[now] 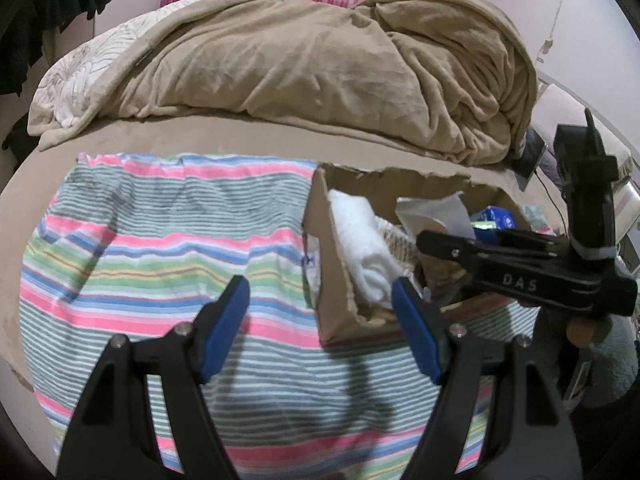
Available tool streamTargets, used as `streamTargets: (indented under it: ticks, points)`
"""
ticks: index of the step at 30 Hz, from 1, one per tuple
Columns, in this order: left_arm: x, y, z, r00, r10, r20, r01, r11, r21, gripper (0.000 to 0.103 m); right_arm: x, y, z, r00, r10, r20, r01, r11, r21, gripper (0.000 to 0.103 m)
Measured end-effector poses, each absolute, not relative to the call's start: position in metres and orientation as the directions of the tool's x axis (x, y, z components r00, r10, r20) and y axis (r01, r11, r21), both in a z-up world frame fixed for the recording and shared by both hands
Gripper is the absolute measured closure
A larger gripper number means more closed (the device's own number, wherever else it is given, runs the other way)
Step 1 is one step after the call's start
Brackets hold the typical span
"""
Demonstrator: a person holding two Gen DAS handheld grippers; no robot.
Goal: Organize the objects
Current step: 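Carry the snack bag into the box and open the right tool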
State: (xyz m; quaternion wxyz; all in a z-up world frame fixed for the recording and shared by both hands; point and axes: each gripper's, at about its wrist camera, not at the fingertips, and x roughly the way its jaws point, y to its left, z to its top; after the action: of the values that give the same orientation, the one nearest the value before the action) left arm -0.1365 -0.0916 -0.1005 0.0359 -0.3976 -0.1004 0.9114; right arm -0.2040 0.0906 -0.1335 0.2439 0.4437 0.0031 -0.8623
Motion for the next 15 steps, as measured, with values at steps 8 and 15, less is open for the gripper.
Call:
streamTargets:
  ticks: [8,15]
  points:
    - [-0.128,-0.092,-0.092,-0.688,0.136,-0.713,0.02,-0.978,-0.205,0.028,-0.194,0.089,-0.124,-0.499,-0.411,-0.763,0.419,-0.885,0.202,0.051]
    - [-0.112,-0.084,-0.075,-0.703,0.138,-0.697,0.006,-0.98,-0.201,0.028,-0.174,0.094,-0.101,-0.533,-0.415,-0.737,0.421,-0.886,0.195,0.032]
